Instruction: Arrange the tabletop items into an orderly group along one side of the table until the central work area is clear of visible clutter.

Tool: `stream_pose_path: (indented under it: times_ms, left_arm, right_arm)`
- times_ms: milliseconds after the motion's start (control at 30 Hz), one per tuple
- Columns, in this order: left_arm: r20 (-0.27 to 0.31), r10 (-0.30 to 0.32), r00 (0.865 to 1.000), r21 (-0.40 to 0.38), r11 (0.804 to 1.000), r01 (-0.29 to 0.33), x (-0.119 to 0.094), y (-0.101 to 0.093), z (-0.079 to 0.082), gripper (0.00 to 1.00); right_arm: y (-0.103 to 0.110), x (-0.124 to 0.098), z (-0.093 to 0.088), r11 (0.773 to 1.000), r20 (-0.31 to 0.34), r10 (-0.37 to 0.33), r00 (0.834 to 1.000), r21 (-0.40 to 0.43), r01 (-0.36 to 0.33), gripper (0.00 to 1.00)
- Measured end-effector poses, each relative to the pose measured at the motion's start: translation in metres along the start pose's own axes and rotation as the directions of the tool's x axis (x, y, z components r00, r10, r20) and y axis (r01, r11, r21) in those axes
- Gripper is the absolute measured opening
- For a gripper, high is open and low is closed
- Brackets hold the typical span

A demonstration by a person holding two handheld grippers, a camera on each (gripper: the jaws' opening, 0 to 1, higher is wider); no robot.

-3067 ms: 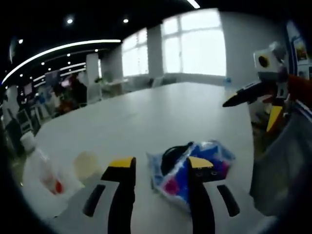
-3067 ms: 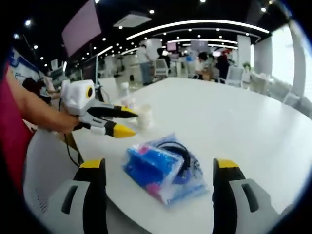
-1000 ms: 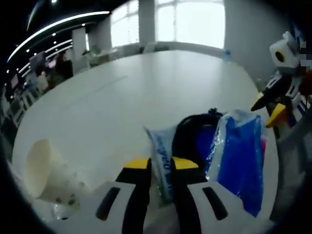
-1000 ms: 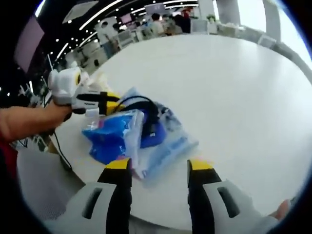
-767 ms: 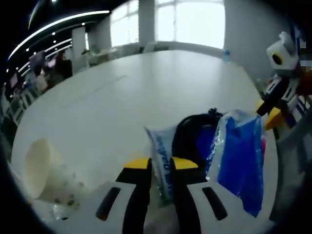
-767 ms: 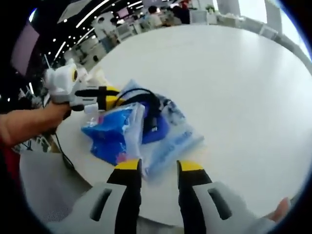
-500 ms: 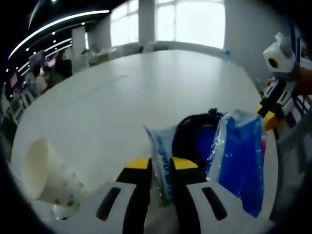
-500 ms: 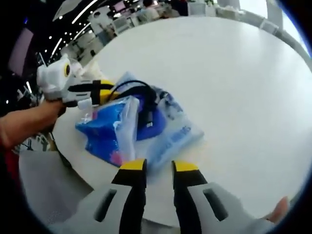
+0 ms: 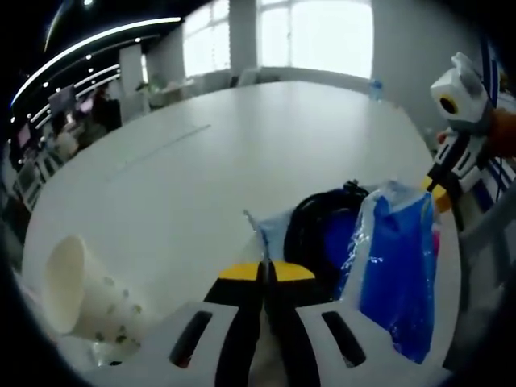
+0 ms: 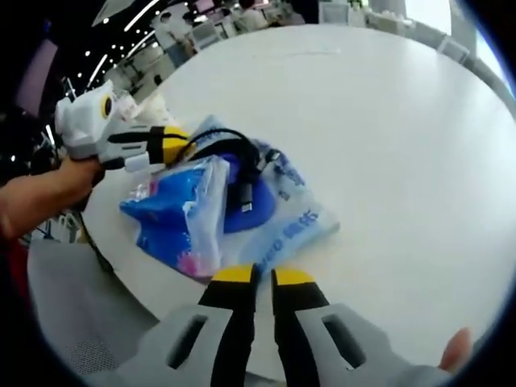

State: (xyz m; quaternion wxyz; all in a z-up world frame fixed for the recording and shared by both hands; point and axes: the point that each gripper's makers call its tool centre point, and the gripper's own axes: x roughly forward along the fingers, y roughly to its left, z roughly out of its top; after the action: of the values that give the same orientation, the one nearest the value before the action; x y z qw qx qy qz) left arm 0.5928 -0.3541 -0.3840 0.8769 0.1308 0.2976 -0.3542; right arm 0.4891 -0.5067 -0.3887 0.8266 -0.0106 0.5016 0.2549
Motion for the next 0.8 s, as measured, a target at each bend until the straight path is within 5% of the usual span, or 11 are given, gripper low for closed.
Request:
stream_pose_path:
  times_ms: [500,800]
  left_arm:
    - [0.009,0.026,1.000,-0.018,1.000,-0.025,-0.006,-0.006,0.008,0.00]
    - [0.028,0.062,0.998,-0.043,0.997,-0.061,-0.014,-0.002,0.017,0.00]
  right_arm:
    - [-0.010,-0.006,0.010,0.998,0.029,-0.015,0.999,-0.065,0.017,0.01]
    - [-0.017,-0.014,0.031,0.991,0.047,-0.011,0.999,-0.134,0.017,0.01]
